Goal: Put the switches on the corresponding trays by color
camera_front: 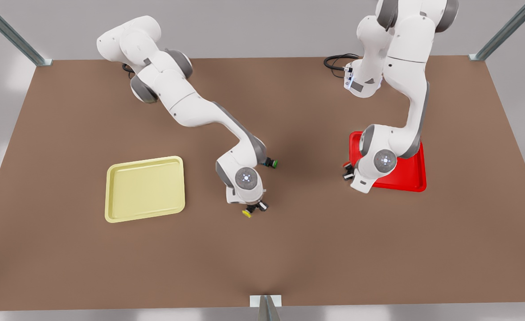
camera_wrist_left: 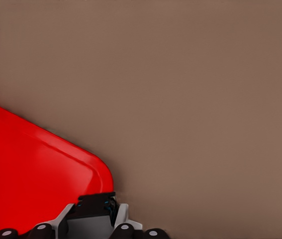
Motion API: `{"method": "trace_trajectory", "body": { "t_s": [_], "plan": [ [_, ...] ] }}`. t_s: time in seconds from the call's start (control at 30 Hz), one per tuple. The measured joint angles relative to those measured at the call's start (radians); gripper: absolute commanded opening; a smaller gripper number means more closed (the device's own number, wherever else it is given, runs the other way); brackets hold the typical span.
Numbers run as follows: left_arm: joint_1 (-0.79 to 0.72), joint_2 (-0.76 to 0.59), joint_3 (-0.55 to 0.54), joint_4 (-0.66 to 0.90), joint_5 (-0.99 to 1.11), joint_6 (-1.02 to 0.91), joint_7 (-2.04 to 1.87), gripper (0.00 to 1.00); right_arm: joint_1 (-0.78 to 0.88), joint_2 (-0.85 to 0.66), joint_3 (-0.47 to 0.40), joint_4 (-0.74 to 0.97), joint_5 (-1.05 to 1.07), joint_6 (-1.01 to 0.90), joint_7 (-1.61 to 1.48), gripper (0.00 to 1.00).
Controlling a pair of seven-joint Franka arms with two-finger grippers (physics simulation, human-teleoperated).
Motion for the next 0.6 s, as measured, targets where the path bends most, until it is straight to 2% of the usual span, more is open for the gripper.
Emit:
{"method": "trace_trajectory", "body": {
  "t_s": [0.17,0.3,0.33,0.37,0.5,0.6],
  "plan": [
    [-0.002,-0.065,0.146,-0.166,0.006,0.049,0.278,0.52,-0.09,-0.116,0.007,-0.092,-0.023,-0.061,-0.119,0.49],
    [-0.003,-0.063,0.25,-0.212,0.012,0.063,0.449,0.52,-0.15,-0.207,0.007,-0.215,-0.032,-0.057,-0.235,0.49],
    [-0.002,-0.064,0.277,-0.229,0.012,0.064,0.491,0.59,-0.17,-0.255,0.007,-0.285,-0.049,-0.048,-0.256,0.49],
    [-0.003,-0.063,0.286,-0.231,0.009,0.063,0.501,1.0,-0.188,-0.303,0.011,-0.355,-0.061,-0.044,-0.262,0.49],
    [-0.004,-0.064,0.286,-0.228,0.0,0.061,0.499,1.0,-0.311,-0.576,0.03,-0.764,-0.072,0.068,-0.443,0.49],
    [-0.005,-0.075,0.288,-0.198,-0.002,0.033,0.497,1.0,-0.421,-0.75,0.03,-0.97,-0.064,0.083,-0.67,0.49]
  ]
}}
